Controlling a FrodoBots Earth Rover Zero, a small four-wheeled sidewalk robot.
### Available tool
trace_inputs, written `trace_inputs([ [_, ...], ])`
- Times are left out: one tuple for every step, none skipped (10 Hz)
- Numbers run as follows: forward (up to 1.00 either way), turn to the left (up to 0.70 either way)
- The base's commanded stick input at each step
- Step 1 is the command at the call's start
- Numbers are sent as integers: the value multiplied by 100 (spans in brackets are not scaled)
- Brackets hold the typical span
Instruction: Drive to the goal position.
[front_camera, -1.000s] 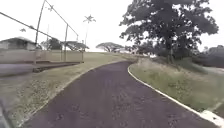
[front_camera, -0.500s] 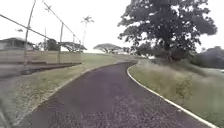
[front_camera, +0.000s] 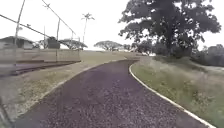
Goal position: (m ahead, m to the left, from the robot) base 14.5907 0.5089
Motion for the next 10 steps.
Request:
trace_inputs([
  [100,0],
  [100,0],
  [100,0],
  [100,0],
  [100,0],
  [100,0],
  [27,0],
  [0,0],
  [0,0],
  [0,0],
])
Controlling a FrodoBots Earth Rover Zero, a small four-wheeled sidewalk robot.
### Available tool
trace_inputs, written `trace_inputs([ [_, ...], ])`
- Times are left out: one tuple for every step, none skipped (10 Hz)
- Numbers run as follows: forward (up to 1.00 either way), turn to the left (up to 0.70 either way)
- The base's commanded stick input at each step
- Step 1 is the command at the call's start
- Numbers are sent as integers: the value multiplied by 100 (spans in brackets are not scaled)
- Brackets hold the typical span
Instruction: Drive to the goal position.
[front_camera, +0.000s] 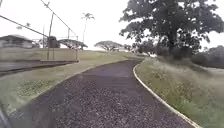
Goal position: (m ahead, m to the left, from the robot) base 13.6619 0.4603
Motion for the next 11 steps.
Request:
trace_inputs([
  [0,0],
  [0,0],
  [0,0],
  [0,0],
  [0,0],
  [0,0],
  [48,0],
  [100,0],
  [100,0],
  [100,0],
  [100,0],
])
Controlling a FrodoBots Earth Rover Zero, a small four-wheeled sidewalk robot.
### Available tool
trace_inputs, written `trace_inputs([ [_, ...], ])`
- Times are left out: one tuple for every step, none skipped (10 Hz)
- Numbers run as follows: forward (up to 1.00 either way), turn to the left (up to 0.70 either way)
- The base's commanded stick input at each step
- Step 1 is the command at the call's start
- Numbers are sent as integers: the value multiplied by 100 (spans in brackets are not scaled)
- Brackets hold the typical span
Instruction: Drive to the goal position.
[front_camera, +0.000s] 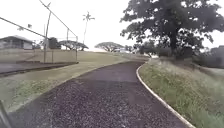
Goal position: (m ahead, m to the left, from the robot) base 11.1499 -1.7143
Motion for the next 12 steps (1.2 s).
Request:
trace_inputs([
  [100,0],
  [100,0],
  [100,0],
  [100,13],
  [100,38],
  [100,33],
  [100,0],
  [100,0],
  [100,0],
  [100,0],
  [100,0],
  [100,0],
])
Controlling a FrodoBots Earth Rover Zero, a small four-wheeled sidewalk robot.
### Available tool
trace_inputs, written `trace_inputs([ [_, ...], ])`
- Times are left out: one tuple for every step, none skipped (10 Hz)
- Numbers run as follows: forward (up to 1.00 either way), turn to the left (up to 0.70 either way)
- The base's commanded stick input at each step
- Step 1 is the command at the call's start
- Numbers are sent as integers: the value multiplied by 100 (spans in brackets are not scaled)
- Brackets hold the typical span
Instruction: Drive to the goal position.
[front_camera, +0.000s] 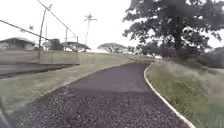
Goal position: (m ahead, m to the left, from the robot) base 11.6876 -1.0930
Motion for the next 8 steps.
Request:
trace_inputs([
  [100,0],
  [100,0],
  [100,0],
  [100,-1],
  [100,-37],
  [100,-39],
  [100,-19],
  [100,-1],
])
